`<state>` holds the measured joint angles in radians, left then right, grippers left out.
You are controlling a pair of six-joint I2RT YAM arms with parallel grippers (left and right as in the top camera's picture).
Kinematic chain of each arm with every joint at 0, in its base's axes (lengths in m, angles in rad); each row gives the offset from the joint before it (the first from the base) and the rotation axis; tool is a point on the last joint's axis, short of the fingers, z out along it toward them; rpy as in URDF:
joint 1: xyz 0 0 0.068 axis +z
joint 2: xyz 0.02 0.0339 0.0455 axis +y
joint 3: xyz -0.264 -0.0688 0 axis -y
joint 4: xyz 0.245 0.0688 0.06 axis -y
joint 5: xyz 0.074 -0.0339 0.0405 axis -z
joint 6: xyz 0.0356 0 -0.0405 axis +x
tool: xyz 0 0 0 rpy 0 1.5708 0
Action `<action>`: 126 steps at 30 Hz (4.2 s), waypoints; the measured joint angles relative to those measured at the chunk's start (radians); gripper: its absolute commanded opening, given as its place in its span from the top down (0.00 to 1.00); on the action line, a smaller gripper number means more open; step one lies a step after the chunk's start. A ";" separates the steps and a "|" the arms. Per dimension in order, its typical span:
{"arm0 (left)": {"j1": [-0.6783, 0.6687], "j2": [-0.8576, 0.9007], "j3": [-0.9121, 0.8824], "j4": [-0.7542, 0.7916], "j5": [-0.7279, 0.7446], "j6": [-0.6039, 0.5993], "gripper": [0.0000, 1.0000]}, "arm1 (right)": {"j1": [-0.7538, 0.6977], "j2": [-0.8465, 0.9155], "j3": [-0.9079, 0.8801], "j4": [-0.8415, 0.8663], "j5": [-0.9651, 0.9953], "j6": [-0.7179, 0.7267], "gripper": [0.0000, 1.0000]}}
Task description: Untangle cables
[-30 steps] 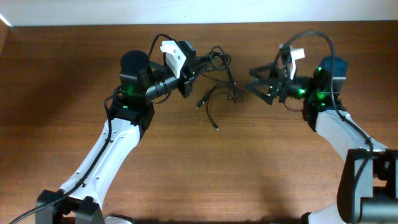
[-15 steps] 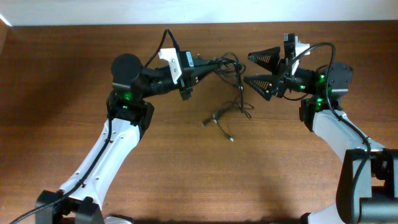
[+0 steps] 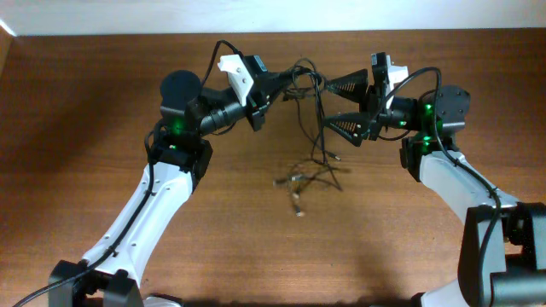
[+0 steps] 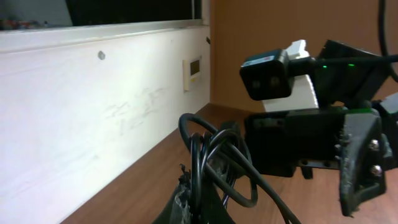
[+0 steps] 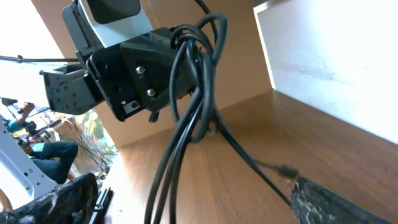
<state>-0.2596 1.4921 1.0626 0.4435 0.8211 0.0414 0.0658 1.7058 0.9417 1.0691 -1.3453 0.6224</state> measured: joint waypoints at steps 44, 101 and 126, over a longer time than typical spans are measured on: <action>-0.034 0.000 0.003 -0.188 -0.024 -0.007 0.01 | -0.171 0.000 0.000 0.000 -0.045 0.047 0.96; -0.042 0.000 0.011 -0.846 -0.212 0.721 0.99 | 0.256 0.005 0.003 -0.999 0.458 -0.109 0.96; -0.152 -0.002 0.009 -0.439 -0.674 -0.663 0.10 | 0.367 0.004 0.001 -0.491 0.896 -0.777 0.96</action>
<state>-0.4118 1.4906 1.0714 0.0048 0.1471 -0.6220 0.4324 1.7096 0.9424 0.5777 -0.4492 -0.1543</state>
